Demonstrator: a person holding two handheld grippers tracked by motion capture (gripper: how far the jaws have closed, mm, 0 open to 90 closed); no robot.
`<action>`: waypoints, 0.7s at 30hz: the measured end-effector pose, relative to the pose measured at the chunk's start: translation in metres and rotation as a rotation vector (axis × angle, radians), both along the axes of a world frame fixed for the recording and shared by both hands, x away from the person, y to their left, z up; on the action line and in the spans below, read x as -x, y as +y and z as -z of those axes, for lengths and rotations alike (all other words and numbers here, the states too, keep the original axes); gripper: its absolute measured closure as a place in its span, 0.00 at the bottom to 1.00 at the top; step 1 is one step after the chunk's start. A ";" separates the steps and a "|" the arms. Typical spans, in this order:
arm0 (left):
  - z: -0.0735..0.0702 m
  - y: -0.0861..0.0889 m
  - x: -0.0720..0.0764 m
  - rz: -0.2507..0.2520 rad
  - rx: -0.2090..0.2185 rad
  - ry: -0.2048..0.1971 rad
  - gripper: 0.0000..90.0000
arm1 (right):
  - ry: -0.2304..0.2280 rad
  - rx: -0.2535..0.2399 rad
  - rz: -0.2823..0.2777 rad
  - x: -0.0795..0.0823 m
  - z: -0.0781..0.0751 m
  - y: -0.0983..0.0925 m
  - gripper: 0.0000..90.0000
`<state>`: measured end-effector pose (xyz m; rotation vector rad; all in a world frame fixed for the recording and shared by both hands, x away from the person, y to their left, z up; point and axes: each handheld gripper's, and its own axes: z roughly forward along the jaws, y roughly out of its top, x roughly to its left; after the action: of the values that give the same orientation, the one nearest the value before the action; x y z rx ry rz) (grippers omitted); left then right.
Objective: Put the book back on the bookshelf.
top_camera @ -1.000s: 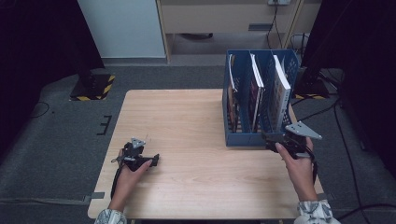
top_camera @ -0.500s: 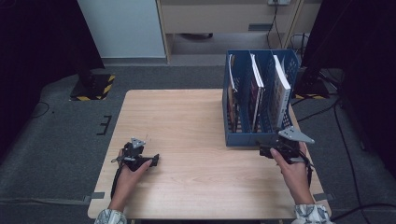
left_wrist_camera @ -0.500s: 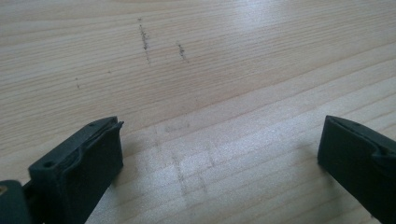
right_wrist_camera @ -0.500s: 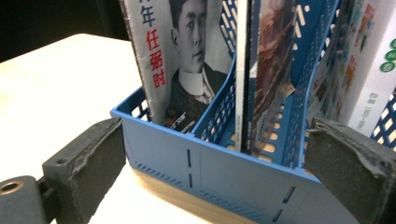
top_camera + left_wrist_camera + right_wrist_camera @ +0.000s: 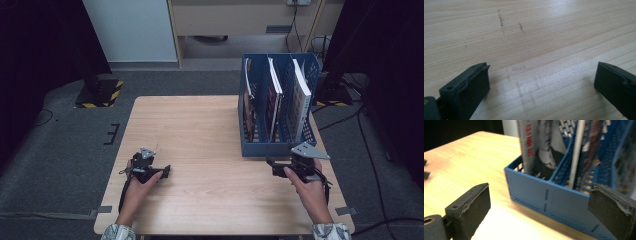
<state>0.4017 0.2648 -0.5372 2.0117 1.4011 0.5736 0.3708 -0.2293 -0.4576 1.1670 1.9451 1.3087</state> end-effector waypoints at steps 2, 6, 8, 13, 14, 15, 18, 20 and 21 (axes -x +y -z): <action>0.000 0.000 0.000 0.000 0.000 0.000 0.00 | 0.009 0.004 -0.017 0.001 0.001 0.005 0.05; 0.000 0.000 0.000 0.000 0.000 0.000 0.00 | 0.019 -0.003 -0.047 0.001 0.002 0.016 0.05; 0.000 0.000 0.000 0.000 0.000 0.000 0.00 | 0.023 0.002 -0.066 0.002 0.003 0.022 0.05; 0.000 0.000 0.000 0.000 0.000 0.000 0.00 | 0.034 0.018 -0.101 0.002 0.007 0.033 0.05; 0.000 0.000 0.000 0.000 0.000 0.000 0.00 | 0.039 0.018 -0.106 0.002 0.008 0.035 0.05; 0.000 0.000 0.000 0.000 0.000 0.000 0.00 | 0.041 0.021 -0.116 0.002 0.008 0.036 0.05; 0.000 0.000 0.000 0.000 0.000 0.000 0.00 | 0.041 0.019 -0.127 0.001 0.008 0.041 0.05; 0.000 0.000 0.000 0.000 0.000 0.000 0.00 | 0.042 0.024 -0.135 0.000 0.009 0.044 0.05; 0.000 0.000 0.000 0.000 0.000 0.000 0.00 | 0.046 0.021 -0.136 0.001 0.009 0.046 0.05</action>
<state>0.4017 0.2648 -0.5372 2.0119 1.4013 0.5733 0.3701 -0.1837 -0.4663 1.0795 2.0980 1.3372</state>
